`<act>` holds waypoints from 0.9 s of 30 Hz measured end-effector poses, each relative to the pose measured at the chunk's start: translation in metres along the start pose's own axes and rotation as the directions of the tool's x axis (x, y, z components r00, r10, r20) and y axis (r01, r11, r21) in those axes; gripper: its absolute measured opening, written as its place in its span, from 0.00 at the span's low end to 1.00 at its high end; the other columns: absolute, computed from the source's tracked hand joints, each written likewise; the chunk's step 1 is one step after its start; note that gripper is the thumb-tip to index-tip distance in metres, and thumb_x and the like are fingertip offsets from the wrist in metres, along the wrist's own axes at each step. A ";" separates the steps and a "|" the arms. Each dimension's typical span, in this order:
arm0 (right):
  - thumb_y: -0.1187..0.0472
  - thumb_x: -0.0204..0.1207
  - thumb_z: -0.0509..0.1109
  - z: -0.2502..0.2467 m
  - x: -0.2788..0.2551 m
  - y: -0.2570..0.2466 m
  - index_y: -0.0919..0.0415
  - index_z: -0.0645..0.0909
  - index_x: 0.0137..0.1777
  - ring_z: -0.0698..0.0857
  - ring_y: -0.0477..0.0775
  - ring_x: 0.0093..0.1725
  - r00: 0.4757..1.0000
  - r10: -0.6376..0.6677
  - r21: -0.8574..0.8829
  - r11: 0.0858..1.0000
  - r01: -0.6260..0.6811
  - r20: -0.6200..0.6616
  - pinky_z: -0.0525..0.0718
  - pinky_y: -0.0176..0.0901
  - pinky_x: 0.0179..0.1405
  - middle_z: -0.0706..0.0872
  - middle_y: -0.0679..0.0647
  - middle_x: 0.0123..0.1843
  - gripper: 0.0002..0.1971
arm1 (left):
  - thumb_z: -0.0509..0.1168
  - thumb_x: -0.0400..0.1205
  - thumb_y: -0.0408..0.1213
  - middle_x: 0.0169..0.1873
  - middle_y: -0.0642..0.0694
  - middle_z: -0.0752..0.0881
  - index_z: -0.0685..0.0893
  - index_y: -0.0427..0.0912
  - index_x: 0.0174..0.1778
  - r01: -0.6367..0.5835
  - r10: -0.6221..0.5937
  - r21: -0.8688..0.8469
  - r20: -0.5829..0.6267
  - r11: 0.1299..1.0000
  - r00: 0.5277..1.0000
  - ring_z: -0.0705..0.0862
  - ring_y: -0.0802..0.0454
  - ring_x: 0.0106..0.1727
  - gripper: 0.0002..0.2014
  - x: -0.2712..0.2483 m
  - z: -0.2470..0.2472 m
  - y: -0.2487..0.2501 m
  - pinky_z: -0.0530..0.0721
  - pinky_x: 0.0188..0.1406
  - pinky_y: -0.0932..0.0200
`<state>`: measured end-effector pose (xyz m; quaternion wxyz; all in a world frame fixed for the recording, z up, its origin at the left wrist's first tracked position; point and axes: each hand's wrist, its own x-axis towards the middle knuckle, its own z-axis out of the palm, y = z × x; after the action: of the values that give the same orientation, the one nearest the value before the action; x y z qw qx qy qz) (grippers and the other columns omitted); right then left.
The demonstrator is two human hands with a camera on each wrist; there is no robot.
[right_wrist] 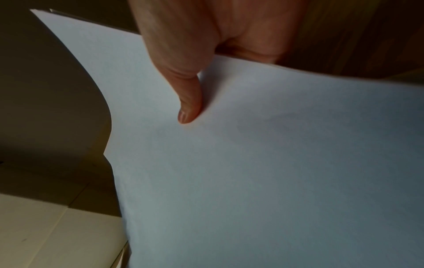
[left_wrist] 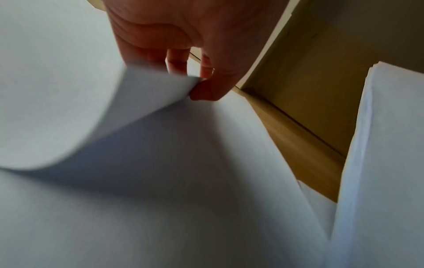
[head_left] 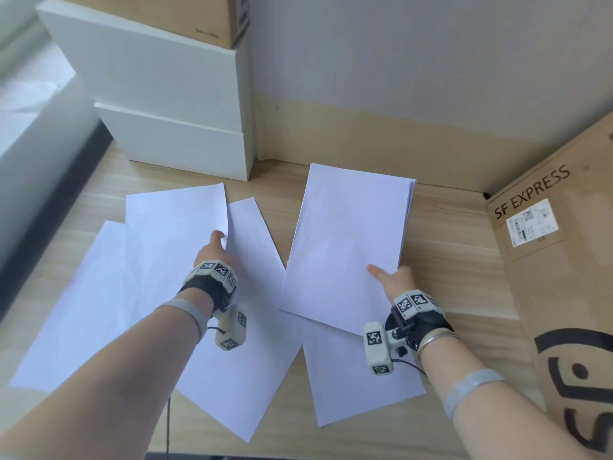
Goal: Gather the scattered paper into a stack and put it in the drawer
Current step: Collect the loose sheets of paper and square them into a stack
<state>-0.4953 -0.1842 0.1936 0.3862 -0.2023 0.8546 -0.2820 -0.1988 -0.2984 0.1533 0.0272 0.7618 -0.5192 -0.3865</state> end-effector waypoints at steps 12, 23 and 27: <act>0.61 0.74 0.73 -0.026 -0.004 -0.012 0.63 0.75 0.33 0.79 0.55 0.48 0.997 -0.079 0.038 0.996 0.080 -0.025 0.71 0.41 0.47 0.80 0.61 0.47 0.12 | 0.57 0.78 0.29 0.48 0.34 0.85 0.49 0.60 0.78 -0.023 0.047 -0.131 0.178 0.991 0.983 0.87 0.35 0.48 0.37 -0.048 0.018 0.031 0.86 0.57 0.42; 0.62 0.74 0.73 -0.025 -0.016 -0.009 0.76 0.80 0.55 0.78 0.55 0.47 0.992 -0.125 0.049 0.991 0.125 -0.005 0.71 0.42 0.47 0.84 0.66 0.51 0.17 | 0.66 0.77 0.38 0.72 0.40 0.61 0.66 0.56 0.74 0.308 -0.305 0.004 -0.146 0.951 0.941 0.61 0.37 0.74 0.29 -0.042 -0.022 -0.046 0.67 0.70 0.42; 0.62 0.74 0.74 -0.017 -0.018 -0.008 0.79 0.80 0.57 0.79 0.55 0.48 0.992 -0.124 0.046 0.991 0.123 0.013 0.72 0.43 0.48 0.85 0.72 0.59 0.20 | 0.72 0.72 0.45 0.69 0.36 0.63 0.58 0.57 0.77 0.392 -0.386 0.009 -0.159 0.920 0.909 0.61 0.35 0.73 0.39 -0.047 -0.029 -0.072 0.67 0.69 0.41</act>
<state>-0.4960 -0.1742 0.2177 0.3793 -0.2481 0.8308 -0.3229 -0.1331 -0.2376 0.1679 -0.0258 0.8779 -0.3611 -0.3135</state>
